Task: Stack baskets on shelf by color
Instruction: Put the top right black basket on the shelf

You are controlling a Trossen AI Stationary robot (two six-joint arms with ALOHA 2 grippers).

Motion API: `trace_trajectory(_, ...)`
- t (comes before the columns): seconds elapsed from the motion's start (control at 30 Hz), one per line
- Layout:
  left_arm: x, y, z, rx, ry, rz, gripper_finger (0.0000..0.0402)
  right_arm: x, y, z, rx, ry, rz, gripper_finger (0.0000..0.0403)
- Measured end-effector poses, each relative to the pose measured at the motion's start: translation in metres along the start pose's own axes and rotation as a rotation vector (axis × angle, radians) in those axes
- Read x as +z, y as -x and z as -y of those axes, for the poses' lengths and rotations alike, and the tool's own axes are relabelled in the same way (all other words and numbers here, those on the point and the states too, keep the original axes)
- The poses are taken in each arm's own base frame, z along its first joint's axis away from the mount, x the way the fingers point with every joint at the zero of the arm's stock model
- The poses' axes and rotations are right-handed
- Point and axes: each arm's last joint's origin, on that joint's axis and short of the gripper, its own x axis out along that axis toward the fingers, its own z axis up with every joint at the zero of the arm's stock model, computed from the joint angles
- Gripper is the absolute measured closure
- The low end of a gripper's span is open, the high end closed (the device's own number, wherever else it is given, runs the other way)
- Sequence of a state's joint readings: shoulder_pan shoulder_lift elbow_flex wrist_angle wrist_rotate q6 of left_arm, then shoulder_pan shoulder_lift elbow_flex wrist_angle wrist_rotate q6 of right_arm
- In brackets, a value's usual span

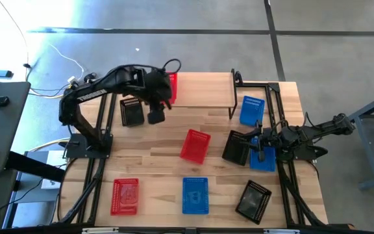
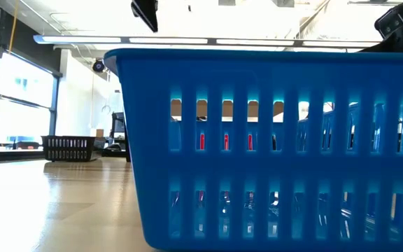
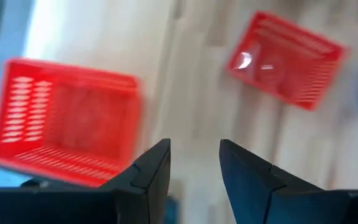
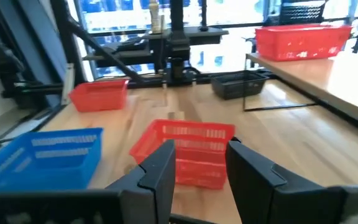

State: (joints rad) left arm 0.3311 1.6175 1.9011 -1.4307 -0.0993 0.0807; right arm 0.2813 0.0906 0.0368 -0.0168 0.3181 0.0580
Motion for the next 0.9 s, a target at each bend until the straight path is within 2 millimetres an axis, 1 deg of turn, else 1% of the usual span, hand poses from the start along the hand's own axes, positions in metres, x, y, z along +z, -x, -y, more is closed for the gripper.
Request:
trace_trajectory(0.13,-0.004,0.014,0.021,-0.078,-0.007,0.041,0.0274,0.000,0.000,0.000,-0.007,0.059,0.001,0.0277)
trace_trajectory(0.3,-0.009,0.028,0.044,-0.135,0.016,0.087,0.0275,0.000,0.000,0.000,-0.008,0.059,0.001,0.0277)
trace_trajectory(0.5,-0.014,0.032,0.071,-0.188,0.055,0.105,0.0275,0.000,0.000,0.000,-0.004,0.041,0.004,0.0277)
trace_trajectory(0.7,-0.018,0.022,0.099,-0.232,0.084,0.085,0.0275,0.005,0.000,-0.002,0.054,-0.223,0.045,0.0277)
trace_trajectory(0.83,-0.023,0.013,0.120,-0.261,0.097,0.073,0.0275,0.006,0.000,-0.002,0.060,-0.413,0.051,0.0277)
trace_trajectory(0.9,-0.027,0.009,0.128,-0.269,0.094,0.046,0.0275,0.006,0.000,-0.001,0.036,-0.487,0.058,0.0277)
